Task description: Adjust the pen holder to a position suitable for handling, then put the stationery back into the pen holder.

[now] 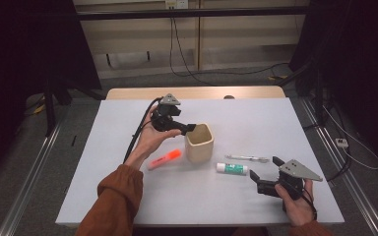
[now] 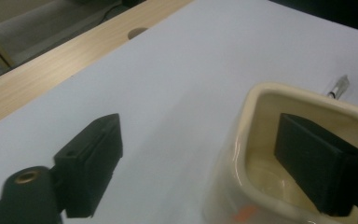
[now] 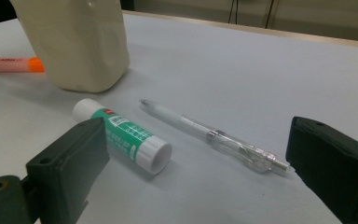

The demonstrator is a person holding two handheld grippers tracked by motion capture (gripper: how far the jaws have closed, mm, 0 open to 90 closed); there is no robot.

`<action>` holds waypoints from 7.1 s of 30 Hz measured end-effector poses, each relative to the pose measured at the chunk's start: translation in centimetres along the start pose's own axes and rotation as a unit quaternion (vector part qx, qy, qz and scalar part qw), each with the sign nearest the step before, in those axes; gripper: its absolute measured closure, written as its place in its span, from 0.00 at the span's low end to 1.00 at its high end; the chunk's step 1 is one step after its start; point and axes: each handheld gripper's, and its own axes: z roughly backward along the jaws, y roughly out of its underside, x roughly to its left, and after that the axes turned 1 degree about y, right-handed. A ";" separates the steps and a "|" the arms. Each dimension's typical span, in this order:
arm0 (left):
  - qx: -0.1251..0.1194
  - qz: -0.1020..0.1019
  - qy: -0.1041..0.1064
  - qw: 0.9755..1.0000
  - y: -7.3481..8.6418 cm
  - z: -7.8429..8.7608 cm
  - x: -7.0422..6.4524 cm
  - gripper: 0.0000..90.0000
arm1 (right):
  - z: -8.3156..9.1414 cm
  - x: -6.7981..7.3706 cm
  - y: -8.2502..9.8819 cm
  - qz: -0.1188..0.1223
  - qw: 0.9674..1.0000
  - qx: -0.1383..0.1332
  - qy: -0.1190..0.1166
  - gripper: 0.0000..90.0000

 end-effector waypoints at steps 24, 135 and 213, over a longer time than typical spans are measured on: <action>-0.035 0.039 -0.054 0.997 3.2 5.2 -0.5 0.06 | 0.2 0.0 0.0 -0.007 1.000 -0.002 0.004 0.06; 0.230 -0.024 0.006 0.973 7.7 -0.4 -1.3 0.75 | 0.2 0.1 -0.1 0.004 1.000 0.001 -0.008 0.05; -0.211 0.003 -0.028 0.977 2.8 8.8 -5.7 0.75 | -0.1 0.0 -0.1 -0.001 1.000 -0.001 -0.013 0.05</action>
